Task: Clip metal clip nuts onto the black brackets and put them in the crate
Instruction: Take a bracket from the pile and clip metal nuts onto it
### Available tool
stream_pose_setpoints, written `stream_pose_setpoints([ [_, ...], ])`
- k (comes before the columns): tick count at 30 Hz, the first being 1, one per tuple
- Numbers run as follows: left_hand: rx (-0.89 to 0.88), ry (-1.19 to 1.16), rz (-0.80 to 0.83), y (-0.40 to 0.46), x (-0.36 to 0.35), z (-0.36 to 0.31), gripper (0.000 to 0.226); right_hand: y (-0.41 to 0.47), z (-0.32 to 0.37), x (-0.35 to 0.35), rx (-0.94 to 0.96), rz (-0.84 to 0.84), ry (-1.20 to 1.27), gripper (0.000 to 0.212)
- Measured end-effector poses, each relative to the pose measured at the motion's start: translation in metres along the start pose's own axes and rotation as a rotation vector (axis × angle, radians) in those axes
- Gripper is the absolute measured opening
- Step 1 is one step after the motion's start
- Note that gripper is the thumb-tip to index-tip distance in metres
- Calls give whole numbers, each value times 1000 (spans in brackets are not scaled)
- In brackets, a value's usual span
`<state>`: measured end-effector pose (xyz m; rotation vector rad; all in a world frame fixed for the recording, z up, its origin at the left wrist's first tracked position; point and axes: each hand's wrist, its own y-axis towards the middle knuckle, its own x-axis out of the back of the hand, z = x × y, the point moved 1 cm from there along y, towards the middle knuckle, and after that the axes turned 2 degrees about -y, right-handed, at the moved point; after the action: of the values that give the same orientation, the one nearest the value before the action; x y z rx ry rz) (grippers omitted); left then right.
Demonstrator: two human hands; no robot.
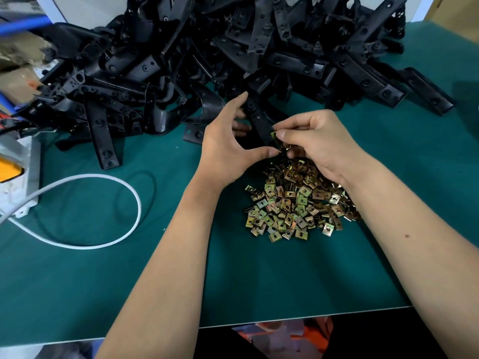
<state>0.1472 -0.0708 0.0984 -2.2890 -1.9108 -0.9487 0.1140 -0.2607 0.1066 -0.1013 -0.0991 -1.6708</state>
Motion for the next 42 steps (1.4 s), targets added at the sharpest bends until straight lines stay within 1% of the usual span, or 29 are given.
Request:
stream_pose_setpoints([
  [2,-1,5,-3,0,0,0,114,0,-1,-1,7,-4,20,10],
  [4,-5,11,-4,0,0,0,114,1,-2,-1,29,-29,-10,11],
  [9,-44,48,-16,-1,-3,-2,115,2,-4,-3,63,-58,-5,27],
  [13,-86,127,-32,-1,-6,-4,118,1,-4,-4,86,-38,-57,29],
  [15,-107,170,-49,-1,-7,-5,119,0,-4,-4,122,-36,-120,28],
  [18,-119,218,-80,-2,-8,-6,121,-5,0,-8,244,-79,-354,30],
  [20,-113,228,-109,-1,-7,-5,120,-9,5,-14,327,-123,-458,30],
  [21,-104,220,-125,-1,-4,-4,120,-10,7,-17,355,-144,-470,30],
  [23,-76,180,-172,1,2,-2,120,-12,10,-21,363,-155,-416,33],
  [25,-25,144,-273,5,13,1,119,-12,10,-25,323,-134,-351,39],
  [26,8,129,-340,7,19,4,118,-13,8,-27,326,-124,-391,40],
  [28,84,84,-472,10,32,11,115,-11,4,-30,390,-67,-628,37],
  [30,173,39,-584,11,42,18,114,-10,1,-35,454,60,-876,35],
  [32,246,-24,-662,10,47,23,113,-9,0,-41,454,197,-1035,39],
  [33,268,-51,-679,10,48,24,113,-9,0,-44,449,242,-1090,40],
  [35,283,-74,-678,10,47,23,112,-10,0,-47,444,276,-1128,39],
  [39,258,-73,-614,9,40,22,111,-10,3,-43,480,224,-1034,23],
  [42,228,-39,-545,9,36,21,109,-12,6,-39,477,234,-981,12],
])
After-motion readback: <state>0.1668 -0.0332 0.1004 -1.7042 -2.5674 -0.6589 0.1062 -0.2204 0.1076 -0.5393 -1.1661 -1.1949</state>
